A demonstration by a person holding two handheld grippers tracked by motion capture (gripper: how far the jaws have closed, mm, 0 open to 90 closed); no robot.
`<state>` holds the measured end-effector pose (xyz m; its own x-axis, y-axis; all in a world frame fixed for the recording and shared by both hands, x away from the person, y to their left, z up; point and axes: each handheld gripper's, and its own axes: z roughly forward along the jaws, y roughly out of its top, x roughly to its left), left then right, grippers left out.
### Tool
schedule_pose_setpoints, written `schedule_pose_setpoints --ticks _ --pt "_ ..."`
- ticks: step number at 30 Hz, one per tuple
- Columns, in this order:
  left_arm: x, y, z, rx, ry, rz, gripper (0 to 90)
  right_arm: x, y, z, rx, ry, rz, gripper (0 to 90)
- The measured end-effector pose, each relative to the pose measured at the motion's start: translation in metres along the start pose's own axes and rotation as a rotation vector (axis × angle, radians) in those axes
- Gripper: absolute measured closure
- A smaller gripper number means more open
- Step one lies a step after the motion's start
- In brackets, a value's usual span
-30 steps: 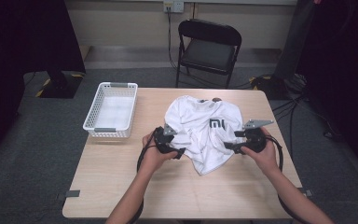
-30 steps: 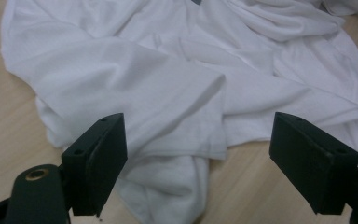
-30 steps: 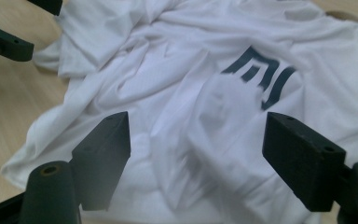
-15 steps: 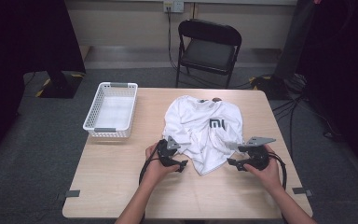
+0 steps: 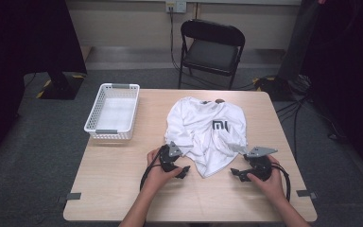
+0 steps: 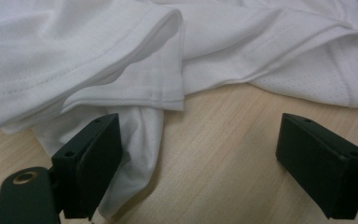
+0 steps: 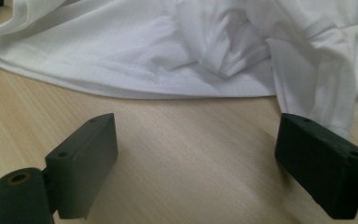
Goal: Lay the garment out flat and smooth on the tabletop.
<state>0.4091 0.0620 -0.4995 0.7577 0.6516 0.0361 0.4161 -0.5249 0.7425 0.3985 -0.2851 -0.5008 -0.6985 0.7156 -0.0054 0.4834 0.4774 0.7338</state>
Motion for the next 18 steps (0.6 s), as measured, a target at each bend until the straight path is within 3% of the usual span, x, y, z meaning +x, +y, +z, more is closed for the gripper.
schedule_pose_setpoints --ticks 18 --pt "-0.0002 -0.0005 -0.0002 0.005 -0.008 -0.01 12.6 0.0008 -0.0013 -0.0017 -0.005 0.0 0.009 14.0"
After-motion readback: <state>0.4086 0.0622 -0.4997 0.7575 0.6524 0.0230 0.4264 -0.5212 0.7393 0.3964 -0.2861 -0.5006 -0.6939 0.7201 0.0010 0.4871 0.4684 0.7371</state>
